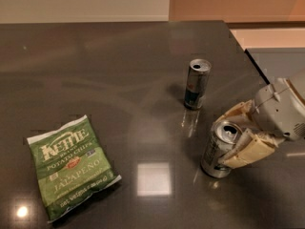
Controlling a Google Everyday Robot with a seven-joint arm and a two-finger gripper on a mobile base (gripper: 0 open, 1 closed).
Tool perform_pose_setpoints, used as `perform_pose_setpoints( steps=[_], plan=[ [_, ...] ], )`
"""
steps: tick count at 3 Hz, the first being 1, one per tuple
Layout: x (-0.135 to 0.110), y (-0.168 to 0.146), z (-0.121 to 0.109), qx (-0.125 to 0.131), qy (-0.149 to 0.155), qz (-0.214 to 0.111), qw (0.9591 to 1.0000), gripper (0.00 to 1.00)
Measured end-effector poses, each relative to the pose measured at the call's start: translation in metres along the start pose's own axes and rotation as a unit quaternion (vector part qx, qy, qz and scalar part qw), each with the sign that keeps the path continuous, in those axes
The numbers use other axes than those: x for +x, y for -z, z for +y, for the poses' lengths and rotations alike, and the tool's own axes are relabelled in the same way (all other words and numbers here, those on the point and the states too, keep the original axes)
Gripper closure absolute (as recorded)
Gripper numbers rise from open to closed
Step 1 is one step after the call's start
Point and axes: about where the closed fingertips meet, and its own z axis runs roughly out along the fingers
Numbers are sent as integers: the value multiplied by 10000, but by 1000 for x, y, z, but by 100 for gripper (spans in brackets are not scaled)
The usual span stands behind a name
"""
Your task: Move 7up can near redbull can
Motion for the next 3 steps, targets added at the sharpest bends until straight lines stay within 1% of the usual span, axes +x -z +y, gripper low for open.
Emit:
perform_pose_setpoints(
  steps=[1,2,3],
  plan=[
    [0,2,-4,43,-66,-11,10000,100],
    [-3,25,-43,490,-395,-26,9980,100],
    [-6,41,-83,864,-644,-66,9942,100]
  ],
)
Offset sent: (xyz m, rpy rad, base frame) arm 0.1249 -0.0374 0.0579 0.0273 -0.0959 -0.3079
